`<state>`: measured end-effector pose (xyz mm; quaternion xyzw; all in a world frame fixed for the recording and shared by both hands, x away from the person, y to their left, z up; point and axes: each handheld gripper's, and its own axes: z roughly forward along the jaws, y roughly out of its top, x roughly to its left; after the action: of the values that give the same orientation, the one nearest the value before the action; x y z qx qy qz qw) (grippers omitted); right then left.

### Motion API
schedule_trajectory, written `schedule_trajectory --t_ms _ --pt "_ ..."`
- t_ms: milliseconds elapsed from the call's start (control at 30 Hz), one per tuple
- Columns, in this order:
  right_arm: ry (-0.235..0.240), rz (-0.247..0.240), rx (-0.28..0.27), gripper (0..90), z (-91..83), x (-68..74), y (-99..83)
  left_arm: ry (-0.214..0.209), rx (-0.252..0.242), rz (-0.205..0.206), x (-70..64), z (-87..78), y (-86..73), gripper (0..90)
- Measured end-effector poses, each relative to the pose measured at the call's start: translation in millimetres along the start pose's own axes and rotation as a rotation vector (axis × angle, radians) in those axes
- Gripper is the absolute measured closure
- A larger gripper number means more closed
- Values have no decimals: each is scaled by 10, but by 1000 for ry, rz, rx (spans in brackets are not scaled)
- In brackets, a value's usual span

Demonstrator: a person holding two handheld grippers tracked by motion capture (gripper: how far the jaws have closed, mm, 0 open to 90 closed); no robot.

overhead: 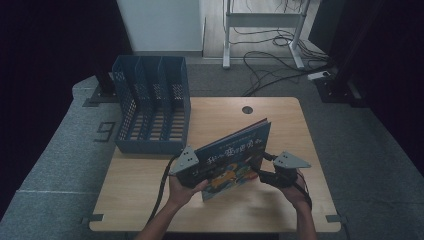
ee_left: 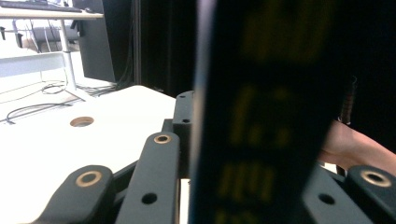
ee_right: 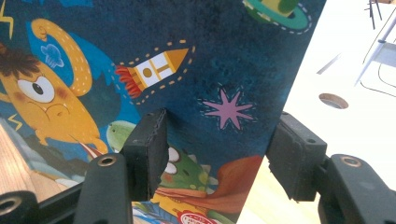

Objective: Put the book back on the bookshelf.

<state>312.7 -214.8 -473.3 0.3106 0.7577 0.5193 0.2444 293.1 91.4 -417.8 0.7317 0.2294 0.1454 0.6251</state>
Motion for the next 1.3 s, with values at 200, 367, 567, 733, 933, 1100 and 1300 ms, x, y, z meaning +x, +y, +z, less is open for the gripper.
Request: schedule_trajectory --t_ms 200,367,567,733,933,1100,1300 --pt "-12 -7 8 374 19 12 -8 -6 0 37 -75 -9 -6 807" --pt "-25 0 23 355 10 -21 -28 -6 3 42 -83 -14 -5 818" --pt "-59 20 11 330 -25 -66 -37 -4 2 36 -85 -32 -8 820" --pt "-70 21 10 322 -33 -81 -41 1 -3 25 -89 -54 -16 821" --pt "-72 15 7 321 -33 -73 -39 5 -15 -6 -49 -89 -7 823" --pt "-75 18 9 321 -36 -82 -44 11 -34 -27 -21 -139 15 824" --pt "-79 15 12 320 -24 -75 -50 7 -48 -54 19 -208 47 824"
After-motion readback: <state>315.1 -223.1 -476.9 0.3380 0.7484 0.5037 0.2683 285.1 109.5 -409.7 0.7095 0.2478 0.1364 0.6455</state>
